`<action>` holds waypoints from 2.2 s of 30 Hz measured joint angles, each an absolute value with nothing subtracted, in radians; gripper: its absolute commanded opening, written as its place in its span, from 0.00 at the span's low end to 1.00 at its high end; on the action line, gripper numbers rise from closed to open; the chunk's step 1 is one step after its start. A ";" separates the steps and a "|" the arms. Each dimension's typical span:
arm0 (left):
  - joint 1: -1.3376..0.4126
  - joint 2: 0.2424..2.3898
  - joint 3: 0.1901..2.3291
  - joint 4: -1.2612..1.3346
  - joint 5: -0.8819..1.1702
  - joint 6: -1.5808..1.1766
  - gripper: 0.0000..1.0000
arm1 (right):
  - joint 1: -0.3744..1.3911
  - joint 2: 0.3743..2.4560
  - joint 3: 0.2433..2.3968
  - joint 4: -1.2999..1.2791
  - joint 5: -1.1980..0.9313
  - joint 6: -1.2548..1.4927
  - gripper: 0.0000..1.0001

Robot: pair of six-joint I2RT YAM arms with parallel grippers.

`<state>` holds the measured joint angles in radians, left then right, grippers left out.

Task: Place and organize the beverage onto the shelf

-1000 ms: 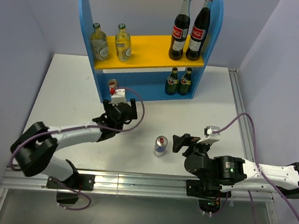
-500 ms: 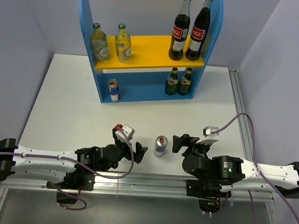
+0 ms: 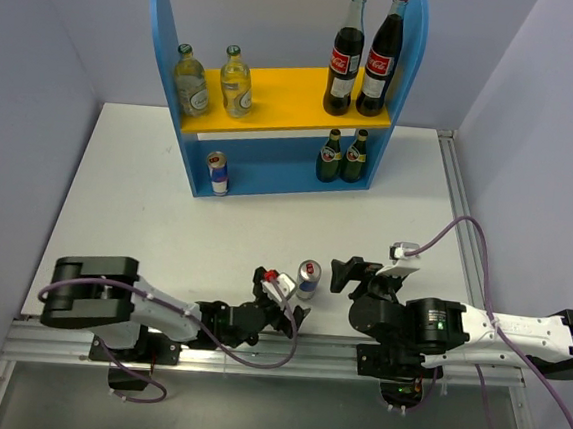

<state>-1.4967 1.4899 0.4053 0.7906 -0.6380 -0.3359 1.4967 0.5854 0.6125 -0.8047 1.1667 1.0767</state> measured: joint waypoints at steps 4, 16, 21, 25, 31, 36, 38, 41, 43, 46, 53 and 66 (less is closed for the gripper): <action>-1.506 1.606 0.431 0.934 -0.750 -0.294 0.99 | 1.497 0.580 0.612 -0.805 1.166 1.076 1.00; -1.502 1.847 0.530 1.140 -0.954 -0.215 0.87 | 1.497 0.571 0.612 -0.802 1.166 1.064 1.00; -1.483 1.864 0.533 1.155 -0.968 -0.223 0.79 | 1.497 0.570 0.612 -0.800 1.166 1.057 1.00; -1.455 1.872 0.533 1.169 -0.966 -0.231 0.76 | 1.497 0.570 0.612 -0.799 1.166 1.056 1.00; -1.422 1.902 0.543 1.193 -0.958 -0.231 0.76 | 1.497 0.570 0.612 -0.799 1.166 1.056 1.00; -1.394 1.930 0.566 1.205 -0.937 -0.233 0.63 | 1.497 0.570 0.612 -0.799 1.166 1.056 1.00; -1.382 1.939 0.575 1.207 -0.929 -0.233 0.57 | 1.497 0.570 0.612 -0.799 1.166 1.056 1.00; -1.364 1.942 0.584 1.205 -0.928 -0.235 0.00 | 1.497 0.570 0.612 -0.799 1.166 1.056 1.00; -1.352 1.944 0.587 1.200 -0.933 -0.239 0.00 | 1.497 0.570 0.612 -0.799 1.166 1.056 1.00; -1.333 1.944 0.591 1.192 -0.942 -0.239 0.00 | 1.497 0.569 0.612 -0.799 1.166 1.056 1.00; -1.230 1.914 0.593 1.137 -0.950 -0.231 0.00 | 1.497 0.554 0.612 -0.796 1.166 1.053 1.00; -0.870 1.822 0.671 1.067 -0.814 -0.204 0.00 | 1.497 0.531 0.612 -0.773 1.166 1.036 1.00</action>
<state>-0.8700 1.8217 0.6708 1.0672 -0.8143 -0.2035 1.4967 0.5308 0.6121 -0.7727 1.1656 1.0359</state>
